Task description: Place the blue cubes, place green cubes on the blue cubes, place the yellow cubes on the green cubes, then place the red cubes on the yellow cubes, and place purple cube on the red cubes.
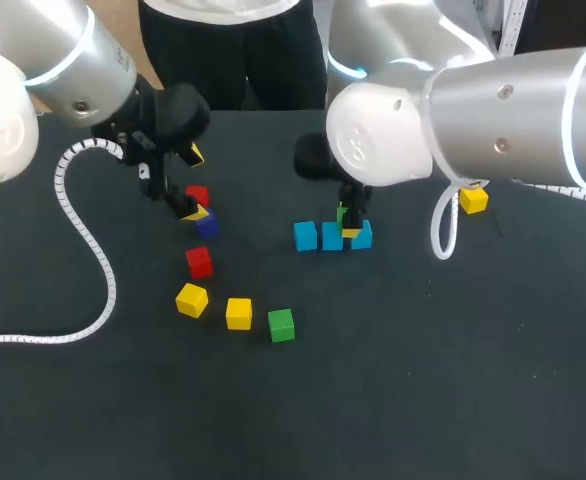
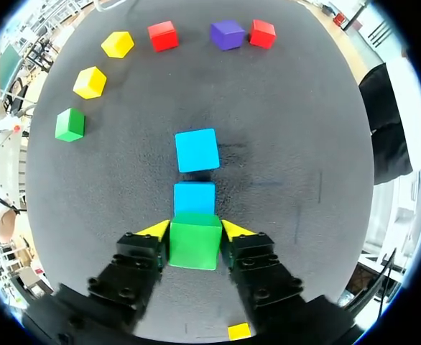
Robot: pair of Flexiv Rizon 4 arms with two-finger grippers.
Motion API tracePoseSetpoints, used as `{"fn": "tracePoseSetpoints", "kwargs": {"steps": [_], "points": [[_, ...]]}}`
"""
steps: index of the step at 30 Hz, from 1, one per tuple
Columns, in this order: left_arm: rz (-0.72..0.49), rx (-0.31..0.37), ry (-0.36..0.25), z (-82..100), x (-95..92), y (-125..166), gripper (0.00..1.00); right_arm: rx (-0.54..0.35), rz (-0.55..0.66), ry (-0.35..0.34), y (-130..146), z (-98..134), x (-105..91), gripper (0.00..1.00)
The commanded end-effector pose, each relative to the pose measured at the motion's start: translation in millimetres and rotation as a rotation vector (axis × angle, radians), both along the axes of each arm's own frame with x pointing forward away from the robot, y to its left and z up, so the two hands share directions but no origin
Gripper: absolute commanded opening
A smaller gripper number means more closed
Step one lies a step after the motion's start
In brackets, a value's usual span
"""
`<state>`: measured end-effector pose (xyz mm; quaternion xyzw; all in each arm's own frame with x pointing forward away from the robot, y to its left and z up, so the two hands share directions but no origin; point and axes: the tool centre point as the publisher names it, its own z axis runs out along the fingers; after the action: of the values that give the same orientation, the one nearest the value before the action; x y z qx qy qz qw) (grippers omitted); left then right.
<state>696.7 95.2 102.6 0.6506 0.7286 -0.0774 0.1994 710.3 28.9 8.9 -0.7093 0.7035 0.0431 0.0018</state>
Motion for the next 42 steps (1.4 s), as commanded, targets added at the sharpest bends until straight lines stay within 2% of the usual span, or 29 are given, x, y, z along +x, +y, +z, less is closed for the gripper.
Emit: {"fn": "tracePoseSetpoints", "kwargs": {"steps": [1, 16, 24, 27, 36, 42], "points": [[-0.001, 0.004, 0.003, 0.3, 1.7, -1, 1.0, 0.003, -0.001, 0.003, 0, -1, 1.8, 1.0], [-0.001, 0.004, 0.003, 0.3, 1.7, -1, 1.0, 0.018, -0.018, -0.017, -4, 9, 1.5, 1.0], [-0.001, 0.004, 0.003, 0.3, 1.7, -1, 1.0, 0.069, -0.026, -0.053, -13, 26, -1.2, 1.0], [-0.001, 0.004, 0.003, 0.3, 1.7, -1, 1.0, 0.122, -0.029, -0.058, -20, 34, -3.8, 1.0], [-0.001, 0.004, 0.003, 0.3, 1.7, -1, 1.0, 0.371, -0.027, -0.059, -51, 53, -10.5, 1.0], [-0.001, 0.004, 0.003, 0.3, 1.7, -1, 1.0, 0.492, -0.034, -0.07, -72, 61, -12.8, 1.0]]}}
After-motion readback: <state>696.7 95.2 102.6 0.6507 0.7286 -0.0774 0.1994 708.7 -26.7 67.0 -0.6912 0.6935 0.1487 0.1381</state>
